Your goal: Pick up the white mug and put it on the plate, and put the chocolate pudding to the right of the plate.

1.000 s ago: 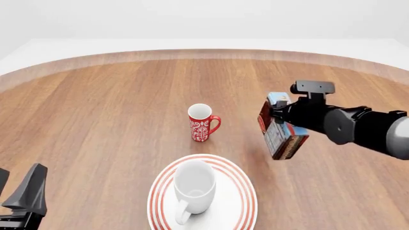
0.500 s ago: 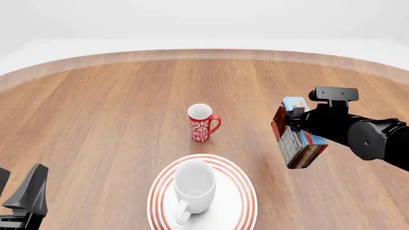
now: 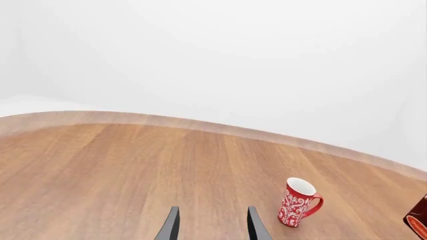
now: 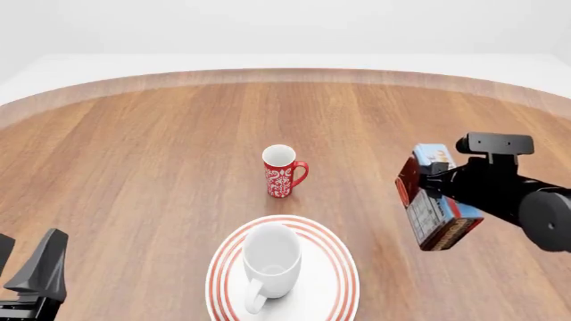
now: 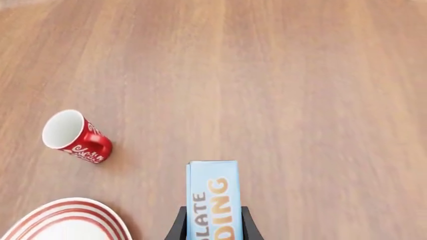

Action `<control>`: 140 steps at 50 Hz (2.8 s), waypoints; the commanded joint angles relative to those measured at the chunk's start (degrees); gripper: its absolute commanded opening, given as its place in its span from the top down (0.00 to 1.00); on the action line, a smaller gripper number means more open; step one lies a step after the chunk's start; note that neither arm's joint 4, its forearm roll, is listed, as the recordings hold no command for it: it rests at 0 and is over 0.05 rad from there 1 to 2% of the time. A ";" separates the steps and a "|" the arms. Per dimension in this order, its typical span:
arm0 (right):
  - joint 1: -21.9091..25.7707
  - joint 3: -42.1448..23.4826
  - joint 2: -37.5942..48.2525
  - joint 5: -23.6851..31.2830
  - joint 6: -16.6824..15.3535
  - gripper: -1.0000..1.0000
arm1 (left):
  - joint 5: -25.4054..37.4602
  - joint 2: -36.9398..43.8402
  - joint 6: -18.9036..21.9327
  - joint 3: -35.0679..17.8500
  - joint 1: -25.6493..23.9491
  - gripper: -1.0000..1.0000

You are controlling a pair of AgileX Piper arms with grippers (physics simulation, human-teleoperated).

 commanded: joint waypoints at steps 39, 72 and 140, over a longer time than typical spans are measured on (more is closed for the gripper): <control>-2.18 9.22 -12.20 4.71 -2.21 1.00 | 0.07 -0.01 0.44 -0.02 -0.53 0.00; -3.43 13.48 -9.42 0.62 -4.17 1.00 | 0.15 0.00 0.43 -0.03 -0.40 0.00; -3.74 16.02 -4.89 -3.73 -4.11 0.00 | 0.13 0.00 0.48 -0.03 -0.46 0.00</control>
